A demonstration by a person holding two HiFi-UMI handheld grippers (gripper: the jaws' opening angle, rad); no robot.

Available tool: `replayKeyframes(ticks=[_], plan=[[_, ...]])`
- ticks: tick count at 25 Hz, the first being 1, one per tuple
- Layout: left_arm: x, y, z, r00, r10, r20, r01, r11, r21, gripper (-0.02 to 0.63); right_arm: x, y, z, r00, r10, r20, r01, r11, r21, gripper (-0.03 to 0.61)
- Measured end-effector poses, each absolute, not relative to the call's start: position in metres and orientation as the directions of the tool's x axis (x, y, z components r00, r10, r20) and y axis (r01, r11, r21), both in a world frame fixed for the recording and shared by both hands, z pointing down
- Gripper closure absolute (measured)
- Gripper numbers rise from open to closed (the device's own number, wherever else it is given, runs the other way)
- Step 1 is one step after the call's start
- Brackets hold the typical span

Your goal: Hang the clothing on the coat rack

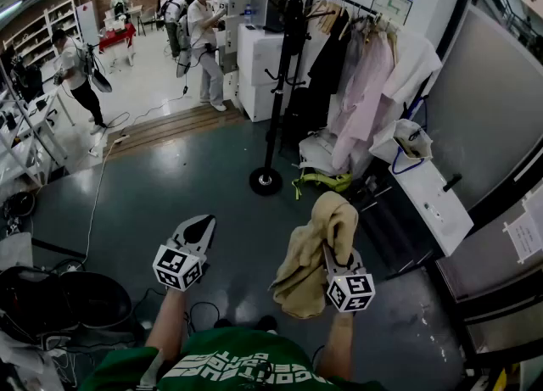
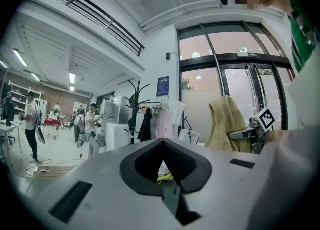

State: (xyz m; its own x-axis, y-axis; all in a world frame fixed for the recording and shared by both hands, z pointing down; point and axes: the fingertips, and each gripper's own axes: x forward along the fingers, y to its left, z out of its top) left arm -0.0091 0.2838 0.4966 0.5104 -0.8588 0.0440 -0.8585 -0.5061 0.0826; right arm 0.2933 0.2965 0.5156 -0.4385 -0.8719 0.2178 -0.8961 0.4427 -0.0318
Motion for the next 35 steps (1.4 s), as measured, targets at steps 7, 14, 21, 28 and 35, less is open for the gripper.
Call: replayKeyframes(ticks=[7,14,21,28,35], plan=[[0.010,0.283,0.502,0.497,-0.866,0.053,-0.866,-0.493,0.082,0.609,0.312,0.293,0.522,-0.453,-0.862,0.228,-0.888,0.458,-0.034,0.494],[0.022,0.291,0.502,0.460,-0.886,0.061,-0.887,-0.456,0.077,0.609,0.320,0.287,0.525,-0.495,-0.838,0.231,-0.865,0.500,-0.041,0.494],[0.034,0.296,0.510,0.454,-0.887,0.090,-0.891,-0.450,0.060,0.609,0.323,0.279,0.530,-0.521,-0.820,0.235,-0.848,0.528,-0.038,0.494],[0.041,0.282,0.516,0.494,-0.864,0.093,-0.869,-0.489,0.075,0.609,0.324,0.272,0.525,-0.497,-0.834,0.238,-0.862,0.507,-0.021,0.494],[0.045,0.224,0.521,0.554,-0.829,0.073,-0.832,-0.547,0.092,0.609,0.322,0.244,0.523,-0.451,-0.858,0.246,-0.886,0.465,-0.004,0.493]])
